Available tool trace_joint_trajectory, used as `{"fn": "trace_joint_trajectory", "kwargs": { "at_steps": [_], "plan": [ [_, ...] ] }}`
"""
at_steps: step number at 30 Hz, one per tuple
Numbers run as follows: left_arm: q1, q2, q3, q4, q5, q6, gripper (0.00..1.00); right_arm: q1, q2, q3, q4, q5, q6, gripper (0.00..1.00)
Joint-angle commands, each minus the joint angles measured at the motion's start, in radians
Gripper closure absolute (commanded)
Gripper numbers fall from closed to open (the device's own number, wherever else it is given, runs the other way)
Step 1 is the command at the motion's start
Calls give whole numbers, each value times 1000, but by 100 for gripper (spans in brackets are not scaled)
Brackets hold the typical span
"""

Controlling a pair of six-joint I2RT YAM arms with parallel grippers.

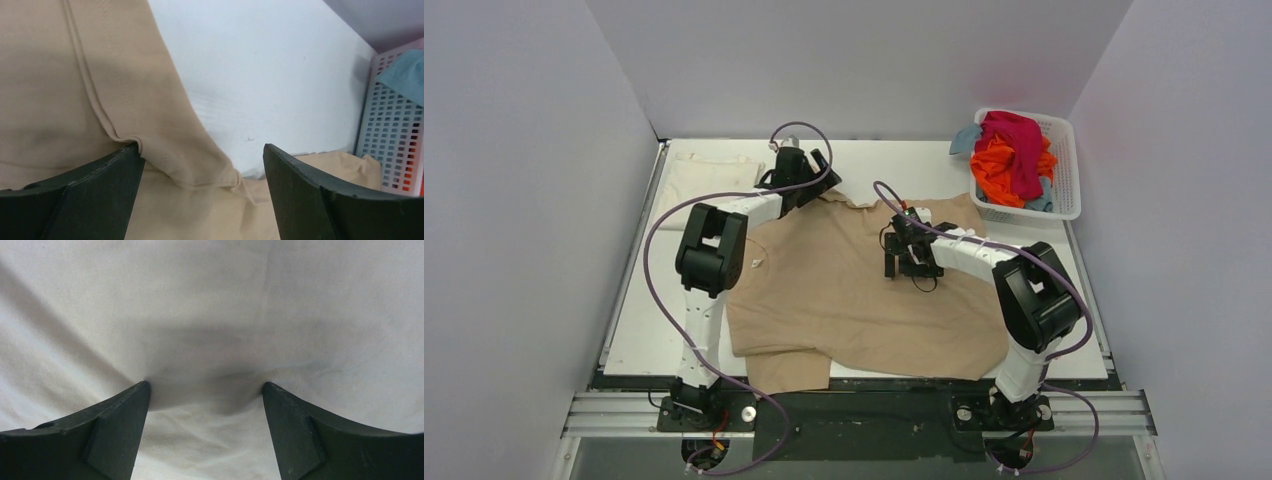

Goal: Fold and stack the t-shirts
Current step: Flatten out the tshirt

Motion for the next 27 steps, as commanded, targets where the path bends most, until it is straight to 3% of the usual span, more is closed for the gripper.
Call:
{"fn": "trace_joint_trajectory", "kwargs": {
  "at_steps": [1, 7, 10, 13, 20, 27],
  "plan": [
    [12, 37, 106, 87, 38, -32, 3, -7, 95, -24, -35, -56, -8, 23],
    [4, 53, 138, 100, 57, -51, 3, -15, 111, -16, -36, -53, -12, 23],
    [1, 111, 216, 26, 55, -41, 3, -26, 107, -18, -36, -53, -10, 23],
    [-5, 135, 249, -68, 51, -20, 13, -37, 96, -25, -35, -51, -9, 23],
    [-46, 96, 248, -286, -146, 59, 18, -42, 74, -34, -31, -46, -6, 23],
    [-54, 139, 395, -516, -303, 60, 29, -43, 71, -38, -27, -44, -4, 23]
  ]
}}
